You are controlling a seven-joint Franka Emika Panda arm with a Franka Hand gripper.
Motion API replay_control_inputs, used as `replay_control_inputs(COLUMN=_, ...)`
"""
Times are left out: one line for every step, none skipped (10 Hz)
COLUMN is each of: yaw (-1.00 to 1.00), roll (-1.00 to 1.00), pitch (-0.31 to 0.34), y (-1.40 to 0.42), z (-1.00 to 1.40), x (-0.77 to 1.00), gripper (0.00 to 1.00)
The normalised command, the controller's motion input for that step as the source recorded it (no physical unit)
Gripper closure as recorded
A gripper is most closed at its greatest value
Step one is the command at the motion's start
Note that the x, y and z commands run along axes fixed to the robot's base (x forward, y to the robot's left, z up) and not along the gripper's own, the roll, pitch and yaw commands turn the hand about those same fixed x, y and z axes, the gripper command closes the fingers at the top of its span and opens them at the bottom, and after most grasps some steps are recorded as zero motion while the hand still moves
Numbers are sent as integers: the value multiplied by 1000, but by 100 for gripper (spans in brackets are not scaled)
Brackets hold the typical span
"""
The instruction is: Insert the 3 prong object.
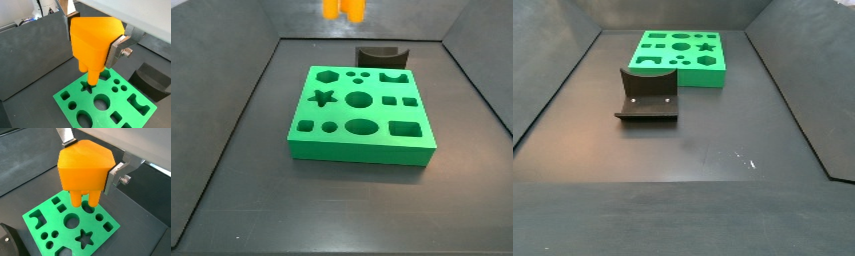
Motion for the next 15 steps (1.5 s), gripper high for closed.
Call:
replay_control_inputs(yaw=-143, roll=0, pitch=-80, y=0, z=0, x=-303, gripper=100)
replay_control_inputs(yaw=-843, roll=0, pitch=0, y=186, z=-420, x=334, gripper=100)
replay_control_inputs(yaw=-914, roll=0, pitch=0, y=137, z=-523, x=223, gripper=100)
replay_control_inputs(yaw=-914, roll=0, pitch=0, y=123, z=-477, x=257, gripper=100)
replay_control_inputs(yaw=-877, roll=-27, pitch=-16, y=140, z=-423, x=303, gripper=100)
replay_control_inputs(yaw=-620, roll=-163, pitch=-91, y=294, z=-354, x=334, gripper=100)
replay_control_inputs(yaw=-343, roll=-250, pitch=-116, y=503, z=-334, x=320, gripper=100)
replay_control_inputs(yaw=-243, roll=-270, pitch=-116, y=574, z=-331, x=391, gripper=100)
replay_control_inputs(yaw=-166, roll=-289, pitch=-113, y=637, z=-351, x=374, gripper=100)
replay_control_inputs(yaw=-146, roll=-290, pitch=-111, y=654, z=-354, x=366, gripper=100)
replay_control_inputs(yaw=-123, roll=-296, pitch=-113, y=674, z=-351, x=357, gripper=100)
replay_control_inputs(yaw=-223, roll=-189, pitch=-27, y=671, z=-460, x=274, gripper=100)
replay_control_inputs(yaw=-757, roll=0, pitch=0, y=283, z=-457, x=103, gripper=100)
replay_control_inputs(yaw=-1000, roll=0, pitch=0, y=0, z=-320, x=0, gripper=100)
replay_control_inputs(yaw=-1000, roll=0, pitch=0, y=0, z=-326, x=0, gripper=100)
